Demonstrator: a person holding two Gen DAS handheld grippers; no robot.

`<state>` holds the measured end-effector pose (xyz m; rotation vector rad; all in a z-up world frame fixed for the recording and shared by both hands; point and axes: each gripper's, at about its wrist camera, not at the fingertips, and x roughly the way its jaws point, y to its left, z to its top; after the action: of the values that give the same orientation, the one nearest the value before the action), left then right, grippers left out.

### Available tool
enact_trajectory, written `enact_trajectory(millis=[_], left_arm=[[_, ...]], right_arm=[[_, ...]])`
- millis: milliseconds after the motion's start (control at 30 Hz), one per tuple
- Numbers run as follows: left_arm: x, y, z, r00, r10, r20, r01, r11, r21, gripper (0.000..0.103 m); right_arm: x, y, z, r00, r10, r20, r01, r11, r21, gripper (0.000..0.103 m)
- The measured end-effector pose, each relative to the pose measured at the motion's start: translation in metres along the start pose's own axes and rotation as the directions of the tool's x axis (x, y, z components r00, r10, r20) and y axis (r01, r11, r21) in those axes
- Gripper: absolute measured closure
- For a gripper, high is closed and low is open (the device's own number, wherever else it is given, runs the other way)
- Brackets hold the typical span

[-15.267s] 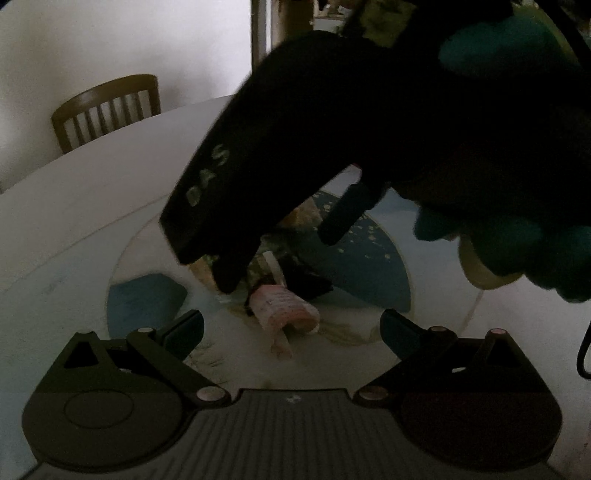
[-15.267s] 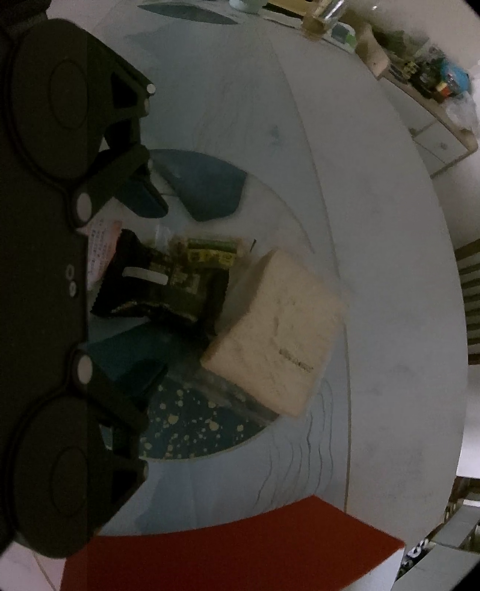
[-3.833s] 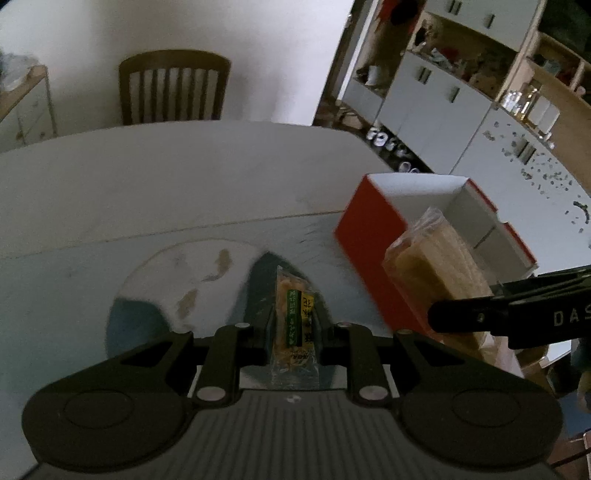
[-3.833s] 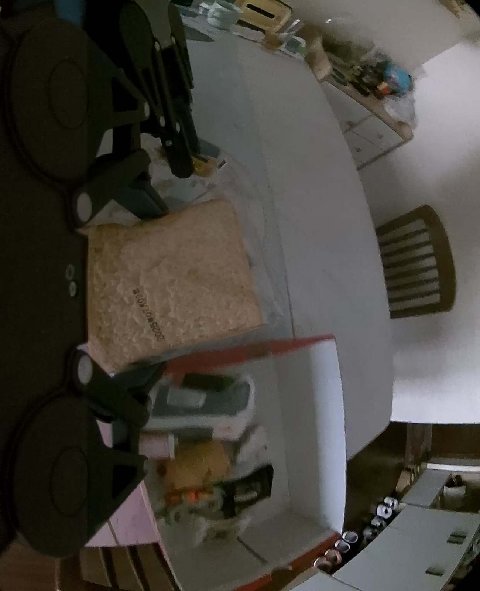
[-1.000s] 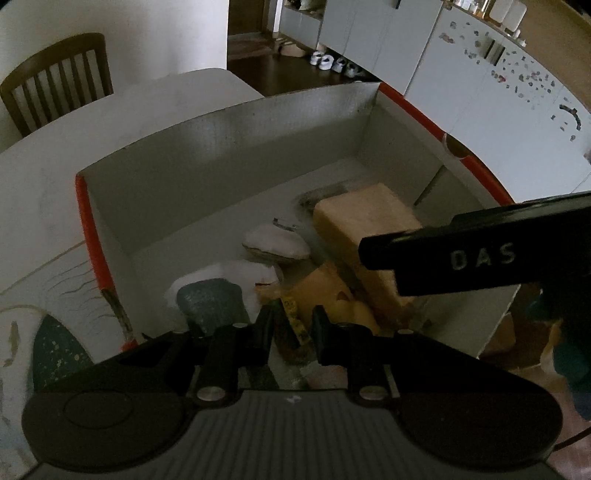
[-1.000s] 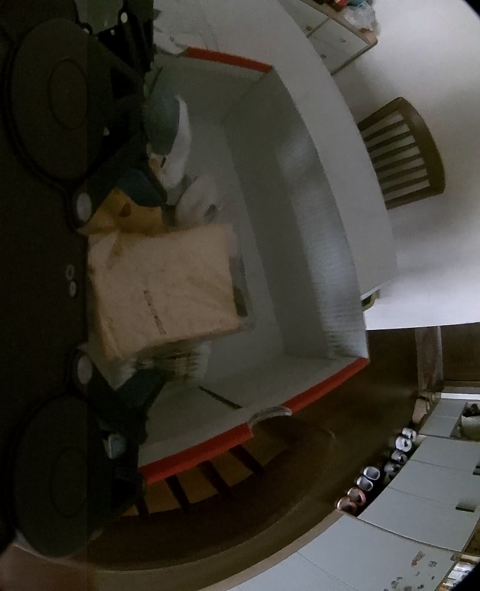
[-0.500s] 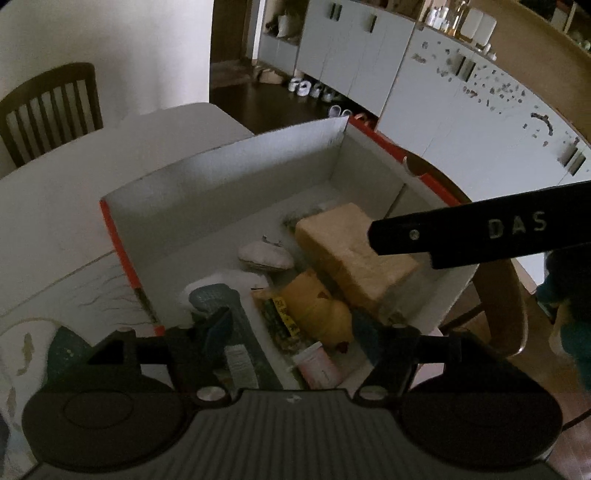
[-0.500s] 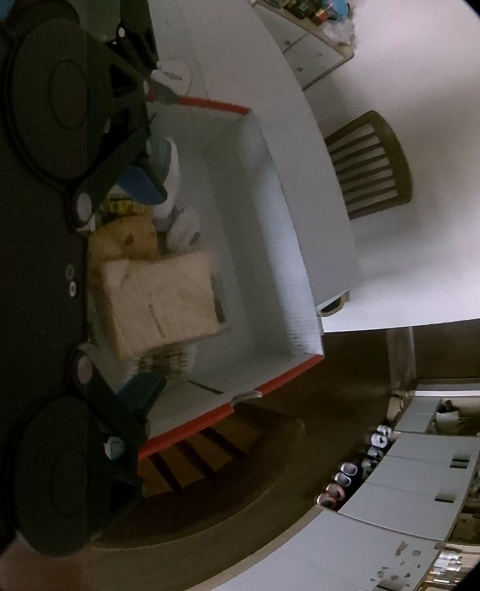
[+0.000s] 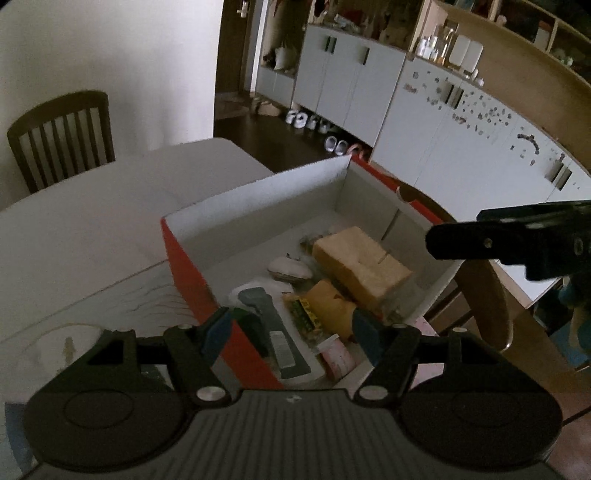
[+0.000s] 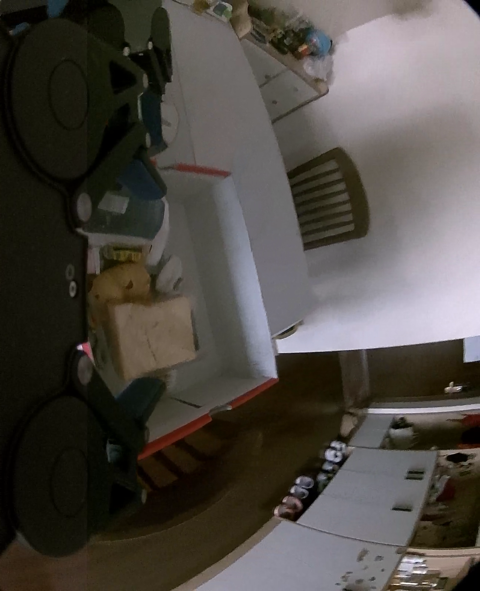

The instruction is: Organize objects

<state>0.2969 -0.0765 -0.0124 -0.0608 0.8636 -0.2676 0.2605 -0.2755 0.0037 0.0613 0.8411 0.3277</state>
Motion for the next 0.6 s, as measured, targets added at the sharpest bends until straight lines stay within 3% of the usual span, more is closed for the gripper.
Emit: enact_trajectory(millis=[67,300,400,600], left_arm=[[-0.01,0.004,-0.002,1.0,-0.001,0.018,0.001,1.0,0.003,0.023],[-0.036,0.019,-0.01,0.999,-0.01,0.046,0.01,1.0,-0.012,0.019],[-0.044,0.025,-0.015,0.998,0.011,0.061,-0.01,1.0,-0.013,0.0],[-0.061,0.033,-0.022,0.995,0.025,0.094,-0.025,1.0,0.001,0.0]], right_arm=[[-0.009,0.006,-0.004,1.0,0.007,0.021,-0.006,1.0,-0.012,0.0],[-0.034,0.022,-0.022,0.995,0.015,0.095,-0.012,1.0,-0.025,0.0],[-0.04,0.027,-0.03,0.993,0.012,0.117,-0.009,1.0,-0.028,0.0],[-0.048,0.039,-0.045,0.991,-0.003,0.135,0.008,0.999,-0.037,0.0]])
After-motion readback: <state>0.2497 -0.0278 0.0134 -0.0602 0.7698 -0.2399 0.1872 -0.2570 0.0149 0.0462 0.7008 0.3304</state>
